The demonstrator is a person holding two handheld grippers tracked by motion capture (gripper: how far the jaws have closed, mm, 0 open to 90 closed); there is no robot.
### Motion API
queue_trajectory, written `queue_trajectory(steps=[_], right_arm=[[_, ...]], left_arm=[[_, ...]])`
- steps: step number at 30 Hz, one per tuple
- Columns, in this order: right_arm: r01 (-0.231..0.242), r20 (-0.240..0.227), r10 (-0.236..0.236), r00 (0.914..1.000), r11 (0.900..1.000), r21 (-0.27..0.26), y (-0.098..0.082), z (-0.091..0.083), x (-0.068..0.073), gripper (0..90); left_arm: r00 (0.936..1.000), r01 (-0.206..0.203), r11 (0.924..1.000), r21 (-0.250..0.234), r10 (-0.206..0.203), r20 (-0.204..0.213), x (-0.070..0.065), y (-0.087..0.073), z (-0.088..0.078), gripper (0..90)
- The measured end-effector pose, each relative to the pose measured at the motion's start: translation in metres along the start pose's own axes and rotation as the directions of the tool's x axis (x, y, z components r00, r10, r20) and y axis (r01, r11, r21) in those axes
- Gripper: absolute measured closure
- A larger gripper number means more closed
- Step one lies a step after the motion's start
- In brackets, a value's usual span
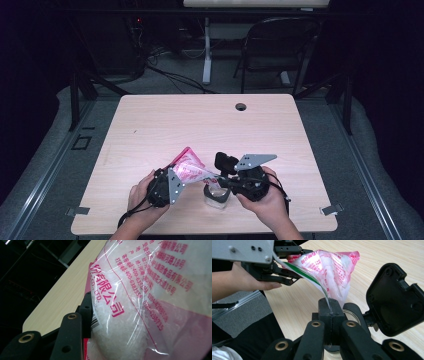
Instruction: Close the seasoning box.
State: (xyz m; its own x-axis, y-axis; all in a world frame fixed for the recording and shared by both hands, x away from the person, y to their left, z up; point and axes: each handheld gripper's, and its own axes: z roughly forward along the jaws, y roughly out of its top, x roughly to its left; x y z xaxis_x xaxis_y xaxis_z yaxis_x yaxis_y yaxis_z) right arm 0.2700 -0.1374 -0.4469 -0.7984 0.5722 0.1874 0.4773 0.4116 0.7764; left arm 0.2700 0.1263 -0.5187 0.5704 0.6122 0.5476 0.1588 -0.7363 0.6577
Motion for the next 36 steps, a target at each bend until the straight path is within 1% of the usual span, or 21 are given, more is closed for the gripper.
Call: queue_trajectory(steps=[5, 9, 12, 15, 17, 19, 21, 24, 25, 29, 31, 33, 34, 35, 36], right_arm=[[0.004, -0.009, -0.004, 1.0000, 1.000, -0.005, 0.0010, 0.0002, 0.0030, 90.0], [0.006, -0.011, -0.006, 0.9999, 1.000, 0.002, 0.0009, 0.0004, 0.0037, 90.0], [0.011, -0.011, -0.011, 0.9999, 1.000, 0.009, 0.0006, 0.0006, 0.0030, 90.0], [0.018, -0.012, -0.018, 0.9998, 1.000, 0.025, -0.0002, 0.0010, 0.0017, 90.0], [0.015, -0.014, -0.014, 0.9998, 0.999, 0.035, -0.0008, 0.0011, 0.0007, 90.0], [0.014, -0.016, -0.013, 0.9998, 0.999, 0.039, -0.0016, 0.0012, 0.0000, 90.0], [0.013, -0.020, -0.012, 0.9997, 0.999, 0.048, -0.0021, 0.0010, -0.0009, 90.0], [0.017, -0.018, -0.016, 0.9997, 0.998, 0.066, -0.0029, 0.0006, -0.0025, 90.0], [0.018, -0.017, -0.017, 0.9997, 0.997, 0.071, -0.0031, 0.0005, -0.0030, 90.0], [0.016, -0.012, -0.015, 0.9998, 0.997, 0.082, -0.0031, 0.0009, -0.0030, 90.0], [0.019, -0.005, -0.019, 0.9998, 0.996, 0.090, -0.0024, 0.0020, -0.0028, 90.0], [0.009, -0.003, -0.009, 1.0000, 0.996, 0.088, -0.0030, 0.0038, -0.0044, 90.0], [0.010, -0.004, -0.010, 0.9999, 0.996, 0.092, -0.0033, 0.0041, -0.0052, 90.0], [0.006, 0.000, -0.006, 1.0000, 0.996, 0.093, -0.0041, 0.0044, -0.0058, 90.0], [-0.002, -0.002, 0.003, 1.0000, 0.996, 0.084, -0.0051, 0.0049, -0.0058, 90.0]], left_arm=[[0.9999, -0.005, 1.0000, 0.005, 0.005, 0.010, 0.0001, -0.0004, 0.0005, 59.6], [0.9997, -0.024, 0.9997, 0.004, 0.024, 0.006, 0.0002, -0.0002, 0.0003, 59.9], [0.9988, -0.046, 0.9989, 0.007, 0.046, -0.013, -0.0001, 0.0013, -0.0006, 60.2], [0.9951, -0.081, 0.9967, 0.000, 0.081, -0.056, -0.0006, 0.0031, -0.0018, 60.2], [0.9924, -0.098, 0.9952, -0.001, 0.097, -0.076, -0.0007, 0.0044, -0.0027, 60.3], [0.9913, -0.104, 0.9946, -0.003, 0.104, -0.081, -0.0010, 0.0054, -0.0028, 60.3], [0.9885, -0.121, 0.9926, 0.003, 0.121, -0.091, -0.0009, 0.0063, -0.0033, 60.3], [0.9878, -0.125, 0.9921, 0.001, 0.125, -0.093, -0.0027, 0.0071, -0.0029, 60.4], [0.9861, -0.133, 0.9912, 0.001, 0.132, -0.100, -0.0032, 0.0073, -0.0029, 60.4], [0.9831, -0.142, 0.9899, 0.003, 0.141, -0.117, -0.0035, 0.0083, -0.0028, 60.4], [0.9805, -0.149, 0.9888, 0.008, 0.149, -0.129, -0.0030, 0.0087, -0.0025, 60.4], [0.9782, -0.154, 0.9880, 0.013, 0.154, -0.139, -0.0034, 0.0088, -0.0025, 60.4], [0.9759, -0.161, 0.9869, 0.015, 0.161, -0.147, -0.0040, 0.0089, -0.0030, 60.4], [0.9751, -0.163, 0.9865, 0.015, 0.163, -0.150, -0.0044, 0.0090, -0.0032, 60.4], [0.9751, -0.165, 0.9862, 0.013, 0.165, -0.148, -0.0047, 0.0091, -0.0032, 60.5]])
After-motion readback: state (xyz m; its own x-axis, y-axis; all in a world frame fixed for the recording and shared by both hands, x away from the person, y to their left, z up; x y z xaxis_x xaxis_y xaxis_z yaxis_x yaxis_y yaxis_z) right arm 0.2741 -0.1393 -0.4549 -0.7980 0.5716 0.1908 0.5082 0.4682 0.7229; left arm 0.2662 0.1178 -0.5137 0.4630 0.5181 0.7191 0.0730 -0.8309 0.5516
